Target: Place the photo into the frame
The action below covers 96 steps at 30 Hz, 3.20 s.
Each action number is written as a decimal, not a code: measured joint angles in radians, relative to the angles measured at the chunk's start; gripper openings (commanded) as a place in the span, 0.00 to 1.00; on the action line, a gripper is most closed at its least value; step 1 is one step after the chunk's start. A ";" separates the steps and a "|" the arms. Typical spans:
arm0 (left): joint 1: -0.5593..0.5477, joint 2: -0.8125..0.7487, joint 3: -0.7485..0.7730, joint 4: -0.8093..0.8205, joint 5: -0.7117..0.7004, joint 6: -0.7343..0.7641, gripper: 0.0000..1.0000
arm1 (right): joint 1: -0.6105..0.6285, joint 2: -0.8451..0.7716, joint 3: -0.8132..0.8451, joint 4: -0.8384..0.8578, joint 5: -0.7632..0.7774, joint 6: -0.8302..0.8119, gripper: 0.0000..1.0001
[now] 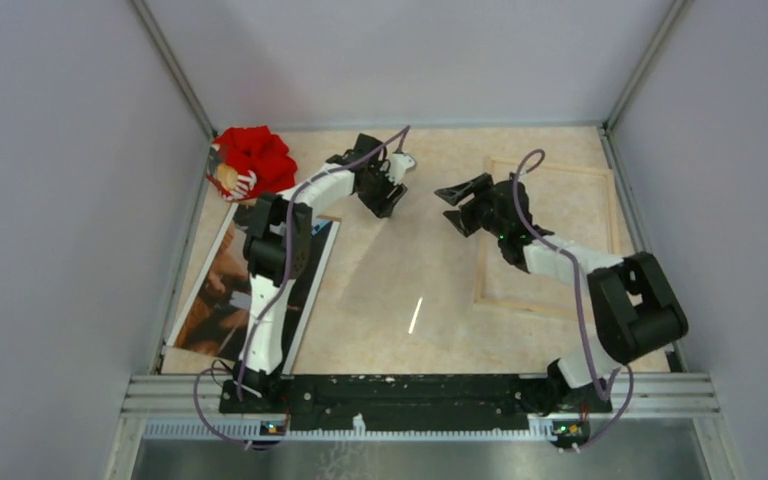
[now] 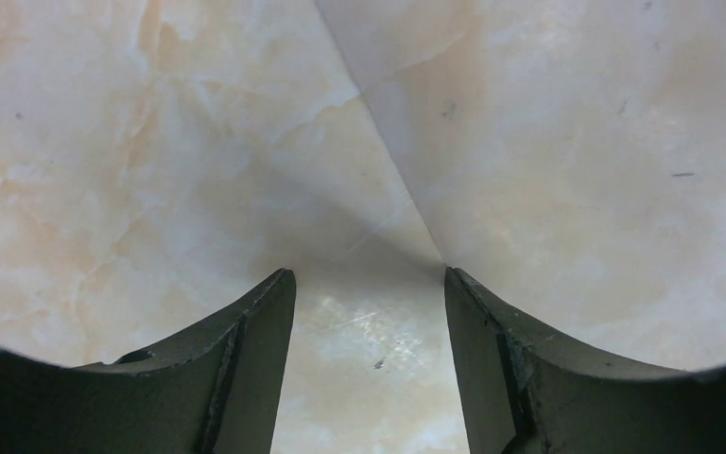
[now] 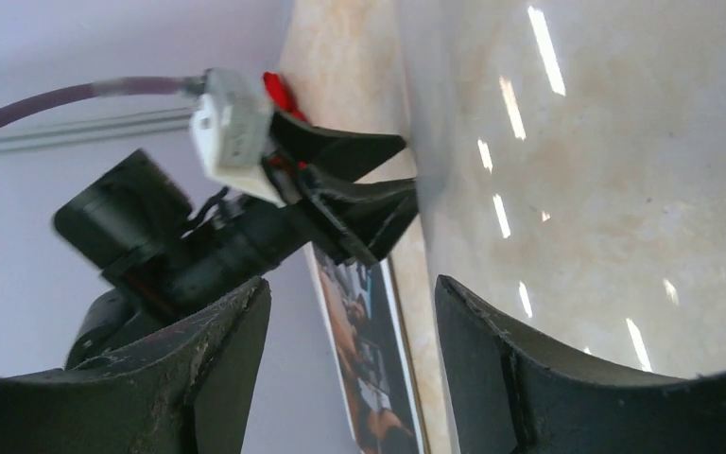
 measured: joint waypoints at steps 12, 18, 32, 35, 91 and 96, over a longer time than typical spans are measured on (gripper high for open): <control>-0.023 0.009 0.016 -0.016 -0.003 0.000 0.66 | -0.089 -0.204 -0.008 -0.317 0.037 -0.189 0.66; -0.022 0.007 0.011 -0.011 -0.001 0.000 0.66 | -0.150 -0.311 0.037 -0.614 0.169 -0.363 0.68; -0.021 0.007 0.011 -0.010 0.002 0.000 0.65 | -0.058 -0.415 0.037 -1.017 0.256 -0.491 0.69; -0.021 0.007 0.012 -0.011 0.002 0.001 0.65 | 0.036 -0.415 0.027 -1.064 0.280 -0.476 0.70; 0.037 -0.196 -0.307 0.092 -0.043 -0.031 0.67 | 0.140 -0.003 0.113 -1.016 0.521 -0.521 0.74; 0.038 -0.197 -0.307 0.084 -0.047 -0.033 0.67 | 0.135 -0.024 0.081 -1.001 0.525 -0.503 0.74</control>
